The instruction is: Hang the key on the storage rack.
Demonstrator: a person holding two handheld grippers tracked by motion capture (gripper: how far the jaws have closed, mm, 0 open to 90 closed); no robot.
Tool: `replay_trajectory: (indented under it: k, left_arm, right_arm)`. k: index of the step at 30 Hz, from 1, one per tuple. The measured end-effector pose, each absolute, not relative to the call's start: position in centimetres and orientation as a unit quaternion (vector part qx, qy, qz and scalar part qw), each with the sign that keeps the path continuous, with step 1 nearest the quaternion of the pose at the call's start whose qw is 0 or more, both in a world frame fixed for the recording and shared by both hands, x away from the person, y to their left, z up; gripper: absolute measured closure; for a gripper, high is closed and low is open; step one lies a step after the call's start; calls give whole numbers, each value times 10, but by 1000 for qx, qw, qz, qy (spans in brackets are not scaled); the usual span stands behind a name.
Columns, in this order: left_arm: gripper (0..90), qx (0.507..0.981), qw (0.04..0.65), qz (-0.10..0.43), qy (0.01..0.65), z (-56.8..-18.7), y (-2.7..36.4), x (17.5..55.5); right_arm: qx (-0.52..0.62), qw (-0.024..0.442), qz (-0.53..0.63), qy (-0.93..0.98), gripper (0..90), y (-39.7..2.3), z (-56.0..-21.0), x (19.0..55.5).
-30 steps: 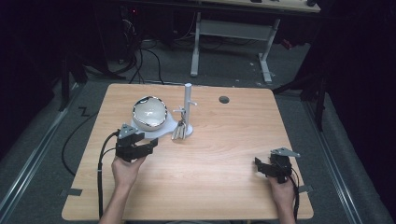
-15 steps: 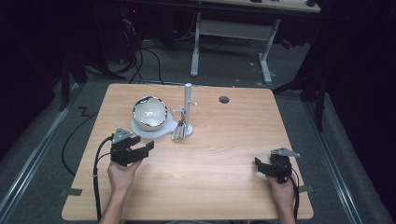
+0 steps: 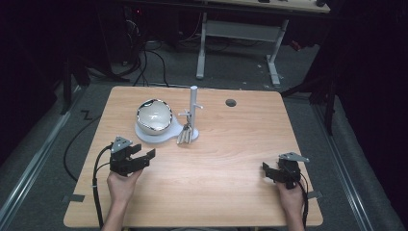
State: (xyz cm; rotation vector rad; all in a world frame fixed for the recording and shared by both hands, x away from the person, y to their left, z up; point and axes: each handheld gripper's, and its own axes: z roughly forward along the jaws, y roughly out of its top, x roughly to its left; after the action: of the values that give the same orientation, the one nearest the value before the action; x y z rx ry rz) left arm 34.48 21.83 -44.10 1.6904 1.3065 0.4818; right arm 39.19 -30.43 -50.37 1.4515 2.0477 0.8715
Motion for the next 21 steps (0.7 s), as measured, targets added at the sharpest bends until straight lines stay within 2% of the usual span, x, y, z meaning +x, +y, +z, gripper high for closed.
replay_trajectory:
  k: [21]
  left_arm:
    - [363,686,446,189,543,-459,221,334]
  right_arm:
    - [530,240,318,748,271,-304,-504,392]
